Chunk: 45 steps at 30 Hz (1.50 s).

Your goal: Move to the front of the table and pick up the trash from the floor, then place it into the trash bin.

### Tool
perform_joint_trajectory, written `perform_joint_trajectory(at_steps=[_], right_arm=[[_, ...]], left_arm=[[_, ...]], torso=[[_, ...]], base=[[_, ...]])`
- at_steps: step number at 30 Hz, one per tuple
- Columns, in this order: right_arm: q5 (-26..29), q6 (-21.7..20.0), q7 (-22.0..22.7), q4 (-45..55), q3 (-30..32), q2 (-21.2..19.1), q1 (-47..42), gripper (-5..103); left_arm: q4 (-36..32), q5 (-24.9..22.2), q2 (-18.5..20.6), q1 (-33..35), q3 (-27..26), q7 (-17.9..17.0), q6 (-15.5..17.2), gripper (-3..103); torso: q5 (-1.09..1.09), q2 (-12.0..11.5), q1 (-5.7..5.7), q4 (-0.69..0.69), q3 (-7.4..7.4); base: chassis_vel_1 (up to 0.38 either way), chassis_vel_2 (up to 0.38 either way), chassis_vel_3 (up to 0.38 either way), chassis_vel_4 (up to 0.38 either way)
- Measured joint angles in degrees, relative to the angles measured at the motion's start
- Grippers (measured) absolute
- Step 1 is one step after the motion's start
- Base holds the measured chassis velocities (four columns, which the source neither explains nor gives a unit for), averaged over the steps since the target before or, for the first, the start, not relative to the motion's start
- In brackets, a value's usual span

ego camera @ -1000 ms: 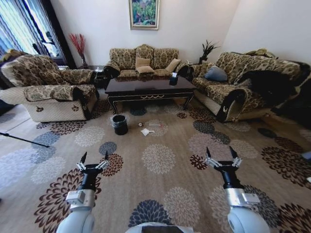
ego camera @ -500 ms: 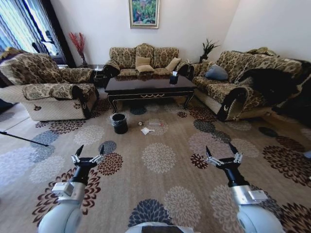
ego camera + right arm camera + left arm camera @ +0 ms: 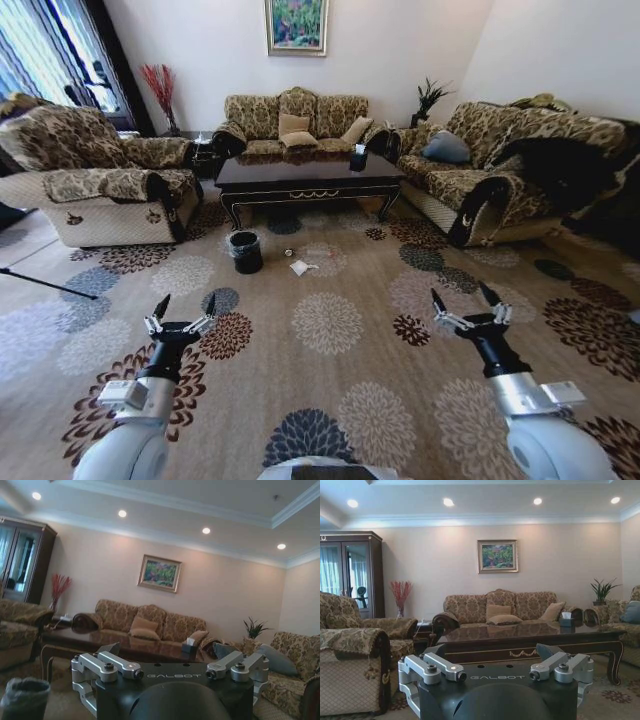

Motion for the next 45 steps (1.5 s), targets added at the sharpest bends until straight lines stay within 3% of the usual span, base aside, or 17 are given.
perform_joint_trajectory(at_steps=[2,8,18,26,45], right_arm=[[-3.1,-1.6,-0.9,0.0,0.0,0.0,-1.1,100],[-4.5,-3.1,-1.0,0.2,0.0,-0.1,-1.8,100],[0.7,-3.8,4.1,3.3,-0.4,1.0,-1.4,100],[3.8,-2.5,4.5,4.4,-0.2,1.3,-0.3,100],[4.0,-0.5,3.5,2.5,-0.8,2.3,0.7,100]], left_arm=[[-0.1,0.2,0.0,0.3,-0.1,0.0,-0.1,100],[-0.2,0.8,-0.4,0.6,0.2,0.1,-0.2,100],[-1.2,1.5,-1.8,1.7,0.7,0.2,-0.6,100],[-1.7,1.8,-3.3,2.6,1.0,0.2,-1.3,100],[-1.3,1.5,-4.0,2.4,1.1,0.2,-1.3,100]], torso=[[0.0,-0.7,-0.29,-0.01,-0.45],[-0.01,-2.0,-0.76,-0.01,-1.2],[-0.01,-4.5,-1.83,-0.01,-2.72],[-0.01,-6.3,-2.52,0.0,-3.82],[0.0,-10.6,-4.18,-0.01,-6.46]], base=[[0.0,0.0,0.0,0.0],[0.0,0.0,0.0,0.0],[0.0,0.0,0.0,0.0],[0.0,0.0,0.0,0.0],[0.0,0.0,0.0,0.0]])
